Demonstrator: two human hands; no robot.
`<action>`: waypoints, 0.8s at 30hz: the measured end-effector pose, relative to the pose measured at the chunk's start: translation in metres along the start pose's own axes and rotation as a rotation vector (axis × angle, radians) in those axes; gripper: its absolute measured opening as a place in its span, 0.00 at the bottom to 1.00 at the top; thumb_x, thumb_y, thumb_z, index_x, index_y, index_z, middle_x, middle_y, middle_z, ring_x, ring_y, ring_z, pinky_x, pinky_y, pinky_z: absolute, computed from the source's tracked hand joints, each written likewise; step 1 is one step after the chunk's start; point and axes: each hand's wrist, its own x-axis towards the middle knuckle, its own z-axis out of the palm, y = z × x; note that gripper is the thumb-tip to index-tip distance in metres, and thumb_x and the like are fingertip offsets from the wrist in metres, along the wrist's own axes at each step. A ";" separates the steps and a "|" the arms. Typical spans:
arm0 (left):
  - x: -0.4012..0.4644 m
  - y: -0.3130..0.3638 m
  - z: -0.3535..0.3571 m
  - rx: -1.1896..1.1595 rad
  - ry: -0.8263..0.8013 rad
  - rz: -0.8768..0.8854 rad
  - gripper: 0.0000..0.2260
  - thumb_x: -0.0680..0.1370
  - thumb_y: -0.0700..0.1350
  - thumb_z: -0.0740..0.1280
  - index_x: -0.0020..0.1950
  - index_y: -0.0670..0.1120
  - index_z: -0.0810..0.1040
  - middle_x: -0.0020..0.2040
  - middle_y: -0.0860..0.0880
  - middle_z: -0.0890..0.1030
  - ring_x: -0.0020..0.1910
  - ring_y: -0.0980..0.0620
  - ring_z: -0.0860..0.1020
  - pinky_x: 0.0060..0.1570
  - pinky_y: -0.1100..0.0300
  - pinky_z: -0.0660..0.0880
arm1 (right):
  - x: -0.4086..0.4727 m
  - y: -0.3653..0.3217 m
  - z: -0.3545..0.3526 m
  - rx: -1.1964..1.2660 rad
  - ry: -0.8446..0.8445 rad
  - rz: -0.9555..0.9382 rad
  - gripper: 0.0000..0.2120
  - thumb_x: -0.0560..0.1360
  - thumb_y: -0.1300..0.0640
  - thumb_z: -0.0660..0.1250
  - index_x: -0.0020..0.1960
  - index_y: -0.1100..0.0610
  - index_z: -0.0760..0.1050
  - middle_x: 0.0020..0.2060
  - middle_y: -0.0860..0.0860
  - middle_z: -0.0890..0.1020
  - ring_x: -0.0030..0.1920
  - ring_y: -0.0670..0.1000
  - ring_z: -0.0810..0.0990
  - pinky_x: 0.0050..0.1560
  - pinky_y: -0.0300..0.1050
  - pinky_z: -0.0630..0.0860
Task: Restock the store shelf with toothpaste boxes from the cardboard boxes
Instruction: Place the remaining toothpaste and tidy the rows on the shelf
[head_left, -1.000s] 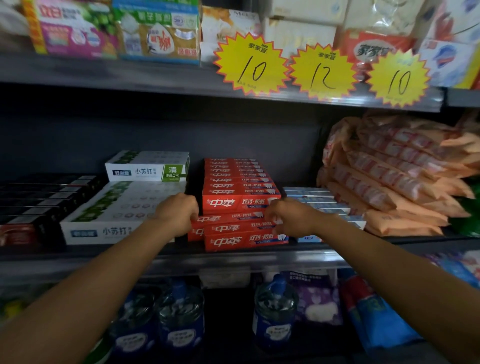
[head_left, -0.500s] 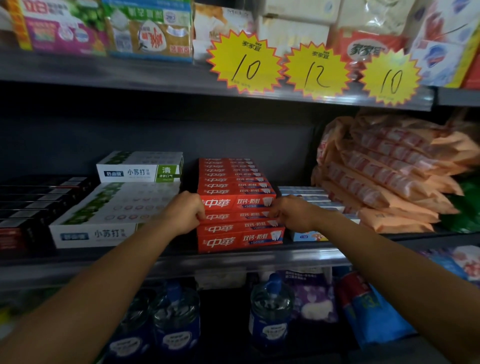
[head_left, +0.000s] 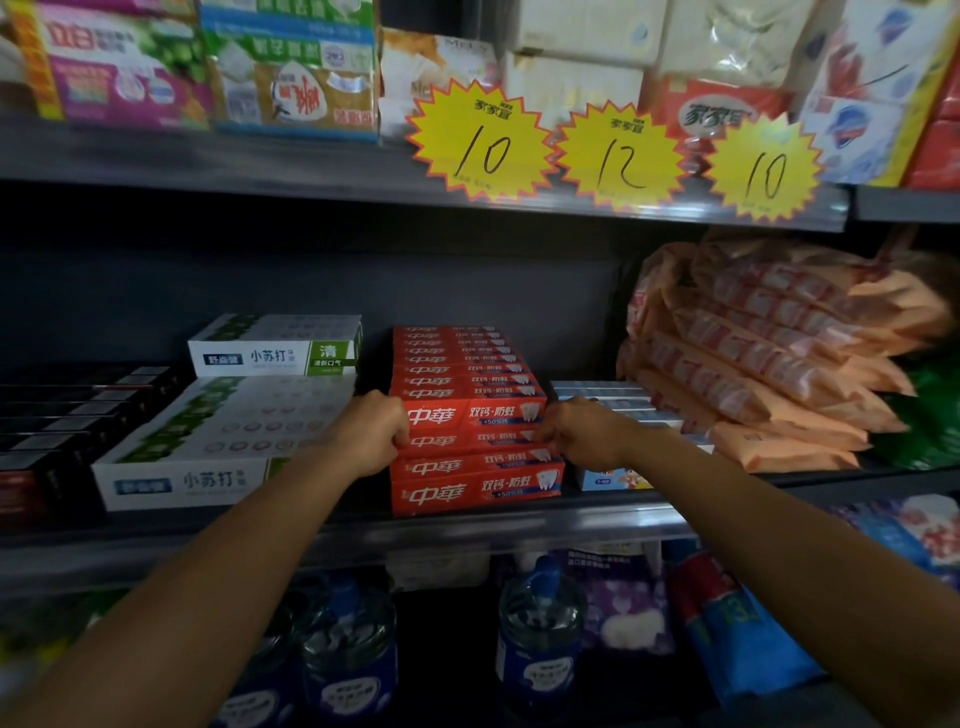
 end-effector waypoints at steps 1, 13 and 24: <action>-0.001 0.000 -0.002 -0.005 0.007 0.015 0.08 0.75 0.40 0.70 0.53 0.46 0.84 0.55 0.49 0.81 0.54 0.52 0.79 0.54 0.60 0.76 | -0.002 -0.001 -0.002 0.000 0.022 -0.012 0.11 0.77 0.60 0.65 0.59 0.56 0.79 0.62 0.49 0.77 0.59 0.49 0.76 0.60 0.42 0.72; -0.027 0.004 -0.011 0.051 -0.147 0.148 0.13 0.70 0.46 0.75 0.54 0.49 0.83 0.54 0.54 0.81 0.53 0.56 0.78 0.56 0.56 0.77 | -0.014 -0.008 0.011 -0.140 0.084 -0.033 0.10 0.74 0.54 0.70 0.54 0.55 0.80 0.56 0.50 0.78 0.56 0.51 0.76 0.56 0.46 0.74; -0.022 -0.006 -0.002 0.063 -0.088 0.136 0.12 0.71 0.45 0.74 0.55 0.49 0.82 0.54 0.53 0.82 0.53 0.56 0.79 0.56 0.56 0.77 | -0.015 -0.008 0.016 -0.101 0.130 0.004 0.15 0.75 0.53 0.69 0.61 0.53 0.78 0.60 0.50 0.79 0.57 0.51 0.77 0.58 0.49 0.75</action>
